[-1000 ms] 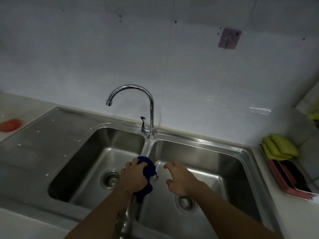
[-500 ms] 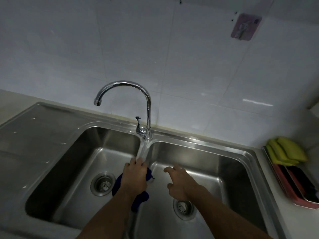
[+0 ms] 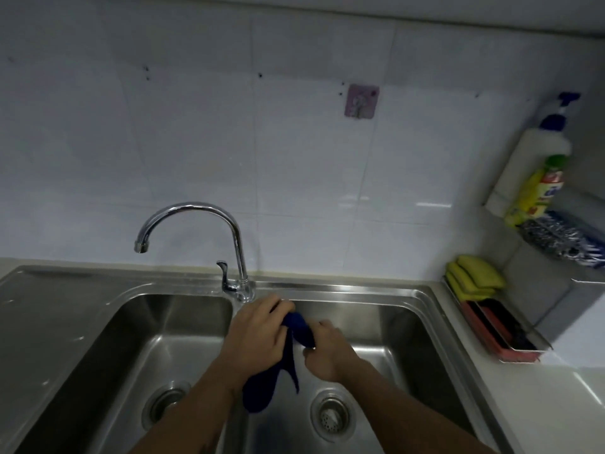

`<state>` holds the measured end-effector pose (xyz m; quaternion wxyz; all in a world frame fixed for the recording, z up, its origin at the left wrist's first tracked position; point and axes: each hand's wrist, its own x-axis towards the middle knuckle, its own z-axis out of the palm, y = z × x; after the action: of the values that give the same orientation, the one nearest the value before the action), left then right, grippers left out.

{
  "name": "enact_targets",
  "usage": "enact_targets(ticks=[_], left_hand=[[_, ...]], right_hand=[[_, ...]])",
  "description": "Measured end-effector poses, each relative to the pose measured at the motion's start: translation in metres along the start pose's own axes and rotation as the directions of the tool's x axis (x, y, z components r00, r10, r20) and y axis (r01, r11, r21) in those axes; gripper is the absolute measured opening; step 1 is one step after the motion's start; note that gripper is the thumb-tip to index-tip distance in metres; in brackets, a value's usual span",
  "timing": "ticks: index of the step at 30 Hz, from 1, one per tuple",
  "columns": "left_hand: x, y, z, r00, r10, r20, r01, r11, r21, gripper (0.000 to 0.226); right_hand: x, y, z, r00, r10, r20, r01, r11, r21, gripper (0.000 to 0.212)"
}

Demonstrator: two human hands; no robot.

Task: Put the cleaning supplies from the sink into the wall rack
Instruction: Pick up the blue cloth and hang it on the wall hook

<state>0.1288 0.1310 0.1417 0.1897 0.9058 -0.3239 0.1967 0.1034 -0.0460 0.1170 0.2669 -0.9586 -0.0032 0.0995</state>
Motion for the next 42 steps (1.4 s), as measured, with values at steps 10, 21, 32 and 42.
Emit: enact_targets(ticks=[10,21,32,42], left_hand=[[0.018,0.035,-0.015,0.987,-0.158,-0.026,0.156,0.984,-0.085,0.025],[0.053,0.053,-0.037,0.940,-0.320,0.115,0.320,0.947,0.020,0.017],[0.063,0.078,-0.045,0.928,-0.222,0.298,0.243,0.969,-0.037,0.017],[0.071,0.093,-0.037,0.900,-0.193,0.390,0.315,0.908,-0.277,0.013]], right_hand=[[-0.042,0.027,-0.083,0.982,0.122,-0.145,-0.075,0.952,0.298,0.017],[-0.058,0.030,-0.141,0.923,0.162,-0.348,-0.070,0.963,0.262,0.018],[-0.072,0.039,-0.168,0.801,0.387,-0.457,0.128,0.635,0.762,0.021],[-0.073,0.009,-0.187,0.880,0.386,-0.277,0.276,0.060,0.959,0.026]])
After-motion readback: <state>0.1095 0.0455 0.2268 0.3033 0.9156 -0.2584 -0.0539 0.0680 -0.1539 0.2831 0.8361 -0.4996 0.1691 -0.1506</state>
